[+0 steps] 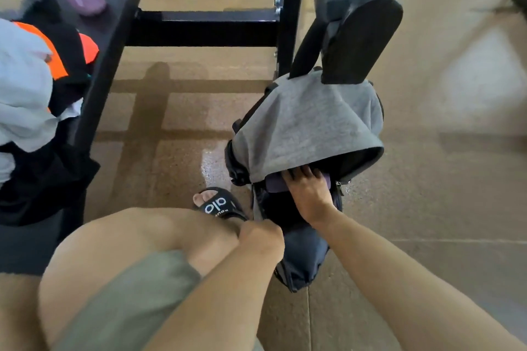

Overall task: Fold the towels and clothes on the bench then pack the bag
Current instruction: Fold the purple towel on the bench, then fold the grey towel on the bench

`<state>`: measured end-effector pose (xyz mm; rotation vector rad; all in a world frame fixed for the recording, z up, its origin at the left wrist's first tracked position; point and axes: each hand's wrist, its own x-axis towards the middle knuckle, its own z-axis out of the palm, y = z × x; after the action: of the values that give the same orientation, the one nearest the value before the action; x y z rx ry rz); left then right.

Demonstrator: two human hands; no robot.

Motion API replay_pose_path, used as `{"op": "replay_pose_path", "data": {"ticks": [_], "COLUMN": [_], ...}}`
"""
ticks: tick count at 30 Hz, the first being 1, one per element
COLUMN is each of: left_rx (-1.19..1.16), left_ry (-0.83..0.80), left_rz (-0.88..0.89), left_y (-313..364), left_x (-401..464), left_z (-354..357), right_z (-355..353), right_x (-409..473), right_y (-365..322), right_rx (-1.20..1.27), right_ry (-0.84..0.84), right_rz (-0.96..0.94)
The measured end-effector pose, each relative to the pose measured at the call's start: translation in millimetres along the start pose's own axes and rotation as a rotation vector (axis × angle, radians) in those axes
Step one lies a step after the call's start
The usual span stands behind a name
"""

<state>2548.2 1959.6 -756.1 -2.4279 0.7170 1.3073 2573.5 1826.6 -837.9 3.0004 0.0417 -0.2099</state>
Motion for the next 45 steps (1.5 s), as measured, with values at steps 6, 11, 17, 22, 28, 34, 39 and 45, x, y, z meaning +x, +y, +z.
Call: {"op": "replay_pose_path", "data": {"ticks": [6,11,17,22,28,34,39,45], "left_rx": [-0.017,-0.088,-0.159,-0.304,-0.703,-0.840,-0.977,-1.314], "left_ry": [0.033,0.159,0.547,0.739,1.060,1.015,0.990,1.085], "left_rz": [0.006,0.122,0.197,0.080,-0.159,-0.479,-0.535,-0.449], "left_y": [-16,-16,-59,-125,-218,-319,-360,-376], "left_x": [-1,-53,-126,-157,-181,-197,-194,-176], "left_z": [-9,-18,-45,-54,-34,28,60,63], "right_z": [27,2,-9,-76,-185,-272,-292,-269], "right_x": [-23,-8,-20,-35,-1,64,102,135], "right_y": [-5,-11,-33,-70,-128,-225,-306,-337], "right_rx": [0.009,0.020,0.016,0.358,0.959,1.306,1.077,0.803], "right_ry": [-0.117,-0.054,-0.201,-0.056,0.162,-0.098,-0.155,0.372], "right_rz": [0.012,0.055,0.019,-0.061,-0.004,-0.128,-0.297,-0.146]}}
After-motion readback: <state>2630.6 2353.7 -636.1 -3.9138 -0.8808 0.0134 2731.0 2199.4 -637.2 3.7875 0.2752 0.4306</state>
